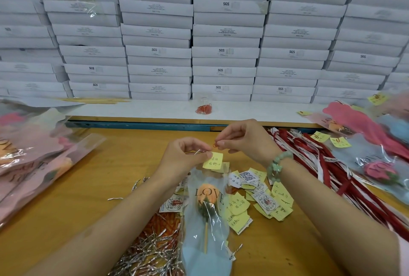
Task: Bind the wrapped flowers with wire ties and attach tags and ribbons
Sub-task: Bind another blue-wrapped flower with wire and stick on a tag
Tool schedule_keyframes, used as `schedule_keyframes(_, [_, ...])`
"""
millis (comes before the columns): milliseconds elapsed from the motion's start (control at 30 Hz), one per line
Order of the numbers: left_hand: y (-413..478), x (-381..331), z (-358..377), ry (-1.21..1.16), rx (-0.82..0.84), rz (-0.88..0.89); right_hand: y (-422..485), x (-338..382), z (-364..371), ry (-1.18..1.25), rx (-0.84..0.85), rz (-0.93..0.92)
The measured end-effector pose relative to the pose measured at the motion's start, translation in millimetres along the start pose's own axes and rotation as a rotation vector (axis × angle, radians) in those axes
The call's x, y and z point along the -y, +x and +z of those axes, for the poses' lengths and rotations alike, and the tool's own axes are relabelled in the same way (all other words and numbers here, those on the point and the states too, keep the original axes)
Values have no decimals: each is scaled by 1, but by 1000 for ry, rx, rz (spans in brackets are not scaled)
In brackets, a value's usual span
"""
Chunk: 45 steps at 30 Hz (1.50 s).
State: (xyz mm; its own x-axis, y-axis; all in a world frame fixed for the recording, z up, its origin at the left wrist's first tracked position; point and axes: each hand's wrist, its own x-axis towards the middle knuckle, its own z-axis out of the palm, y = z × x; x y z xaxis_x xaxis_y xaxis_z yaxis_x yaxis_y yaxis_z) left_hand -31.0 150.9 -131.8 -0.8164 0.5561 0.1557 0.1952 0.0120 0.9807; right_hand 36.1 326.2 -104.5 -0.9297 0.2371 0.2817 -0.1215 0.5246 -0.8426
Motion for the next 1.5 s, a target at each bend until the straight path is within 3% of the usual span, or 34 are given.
schedule_keyframes(333, [0, 0, 1, -19, -3, -4, -1, 1, 0, -29, 58, -7])
schedule_keyframes(600, [0, 1, 1, -13, -10, -16, 1, 1, 6, -203, 220, -2])
schedule_keyframes(900, [0, 0, 1, -15, 11, -19, 0, -2, 4, -166, 85, -30])
schedule_keyframes(1133, [-1, 0, 1, -5, 24, 0, -2, -3, 5, 126, 40, 37])
schedule_keyframes(1500, [0, 0, 1, -24, 35, 5, -3, 0, 6, 75, 56, 96])
